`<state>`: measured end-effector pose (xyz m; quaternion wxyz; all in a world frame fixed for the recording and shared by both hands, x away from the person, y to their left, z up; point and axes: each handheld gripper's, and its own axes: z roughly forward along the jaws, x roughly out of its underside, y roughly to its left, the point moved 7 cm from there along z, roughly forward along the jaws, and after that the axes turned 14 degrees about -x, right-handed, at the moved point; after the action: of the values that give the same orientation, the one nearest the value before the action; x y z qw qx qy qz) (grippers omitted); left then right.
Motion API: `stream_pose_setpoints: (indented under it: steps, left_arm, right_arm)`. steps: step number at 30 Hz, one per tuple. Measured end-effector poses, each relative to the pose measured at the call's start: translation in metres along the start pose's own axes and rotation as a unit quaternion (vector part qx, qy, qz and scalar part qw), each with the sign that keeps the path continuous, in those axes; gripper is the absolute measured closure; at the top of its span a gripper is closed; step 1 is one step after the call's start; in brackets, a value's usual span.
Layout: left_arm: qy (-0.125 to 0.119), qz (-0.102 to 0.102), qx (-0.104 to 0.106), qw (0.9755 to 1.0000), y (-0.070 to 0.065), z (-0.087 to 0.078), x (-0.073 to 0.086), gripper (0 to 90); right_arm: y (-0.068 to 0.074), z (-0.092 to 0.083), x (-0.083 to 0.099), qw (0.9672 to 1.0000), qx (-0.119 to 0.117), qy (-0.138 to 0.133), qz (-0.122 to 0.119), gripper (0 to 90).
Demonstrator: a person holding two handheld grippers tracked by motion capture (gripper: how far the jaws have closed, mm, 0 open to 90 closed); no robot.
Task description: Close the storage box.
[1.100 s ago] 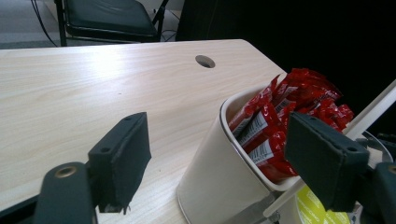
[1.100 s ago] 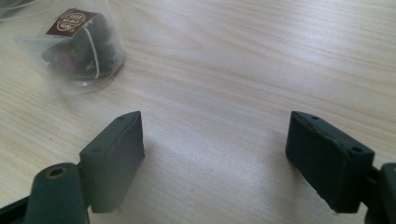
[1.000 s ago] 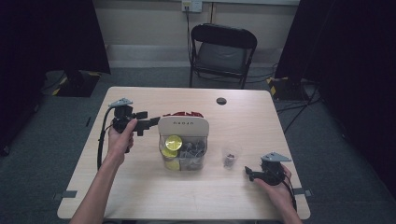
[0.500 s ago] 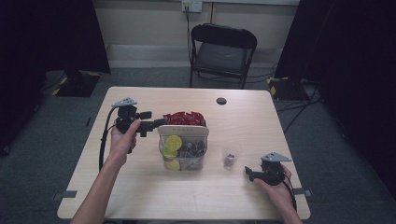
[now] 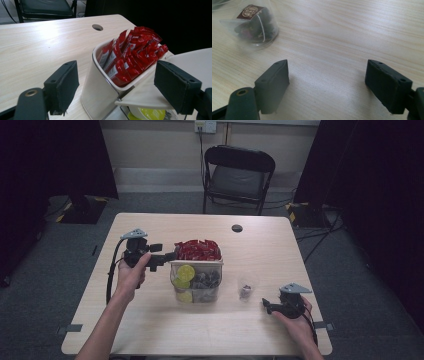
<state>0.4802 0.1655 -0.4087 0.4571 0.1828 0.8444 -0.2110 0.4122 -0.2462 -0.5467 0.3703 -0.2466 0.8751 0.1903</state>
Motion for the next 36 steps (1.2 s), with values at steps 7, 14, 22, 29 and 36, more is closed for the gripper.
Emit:
stream_pose_setpoints:
  steps: [7, 14, 22, 29, 36]
  left_arm:
    - [0.008, 0.008, 0.001, 0.9999, -0.002, 0.0, 0.005, 19.1]
    - [0.014, 0.006, 0.003, 0.9999, -0.003, 0.001, 0.01, 19.0]
    - [0.021, 0.011, 0.005, 0.9997, -0.004, -0.001, 0.015, 18.4]
    - [0.032, 0.025, 0.001, 0.9992, -0.008, -0.001, 0.022, 18.2]
    - [0.05, 0.03, -0.005, 0.9983, -0.009, 0.003, 0.033, 18.1]
  right_arm:
    - [0.0, 0.0, 0.0, 1.0, 0.0, 0.0, -0.001, 19.0]
    - [0.0, 0.0, 0.0, 1.0, 0.0, 0.0, -0.001, 19.0]
    - [0.0, 0.0, 0.0, 1.0, 0.0, 0.0, 0.0, 19.0]
    - [0.0, 0.0, 0.0, 1.0, 0.0, 0.0, -0.001, 19.0]
    - [0.0, 0.0, 0.0, 1.0, 0.0, 0.0, -0.001, 19.0]
